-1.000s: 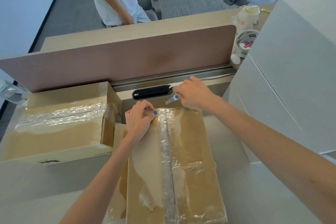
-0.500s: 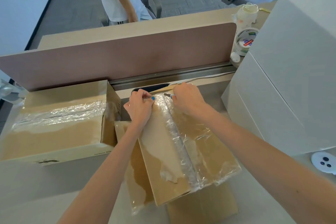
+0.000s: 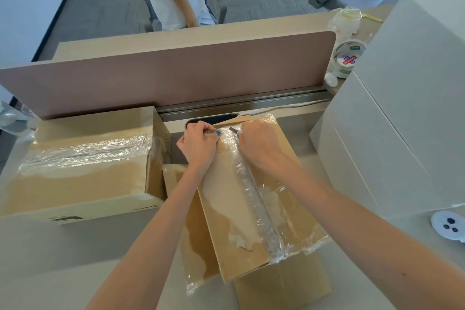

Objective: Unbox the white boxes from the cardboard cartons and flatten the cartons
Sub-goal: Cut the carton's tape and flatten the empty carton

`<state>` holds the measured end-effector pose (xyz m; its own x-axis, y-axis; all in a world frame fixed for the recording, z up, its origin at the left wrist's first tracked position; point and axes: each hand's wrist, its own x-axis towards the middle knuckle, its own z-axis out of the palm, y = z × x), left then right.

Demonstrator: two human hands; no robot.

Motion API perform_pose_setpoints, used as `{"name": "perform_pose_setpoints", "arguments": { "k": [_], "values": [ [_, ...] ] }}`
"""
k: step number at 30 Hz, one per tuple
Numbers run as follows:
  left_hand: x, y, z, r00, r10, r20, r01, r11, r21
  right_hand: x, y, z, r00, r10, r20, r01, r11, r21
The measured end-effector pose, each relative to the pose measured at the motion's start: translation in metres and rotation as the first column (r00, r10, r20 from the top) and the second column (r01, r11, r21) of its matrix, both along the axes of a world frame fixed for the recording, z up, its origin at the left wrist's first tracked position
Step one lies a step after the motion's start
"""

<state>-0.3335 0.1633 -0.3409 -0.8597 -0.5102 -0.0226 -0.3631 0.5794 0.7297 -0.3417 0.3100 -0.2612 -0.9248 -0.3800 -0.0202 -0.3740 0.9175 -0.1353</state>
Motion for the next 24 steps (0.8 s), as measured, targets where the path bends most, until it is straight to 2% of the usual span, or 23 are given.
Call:
{"name": "perform_pose_setpoints", "arguments": {
  "k": [14, 24],
  "values": [
    [0.002, -0.001, -0.005, 1.000, -0.001, -0.026, 0.000, 1.000, -0.009, 0.005, -0.009, -0.008, 0.999, -0.053, -0.009, 0.053, 0.999, 0.000],
    [0.004, 0.003, -0.005, 0.999, 0.001, -0.042, -0.003, 0.999, -0.042, 0.003, -0.022, 0.011, 0.998, 0.067, 0.004, -0.067, 0.989, 0.133]
  ]
}}
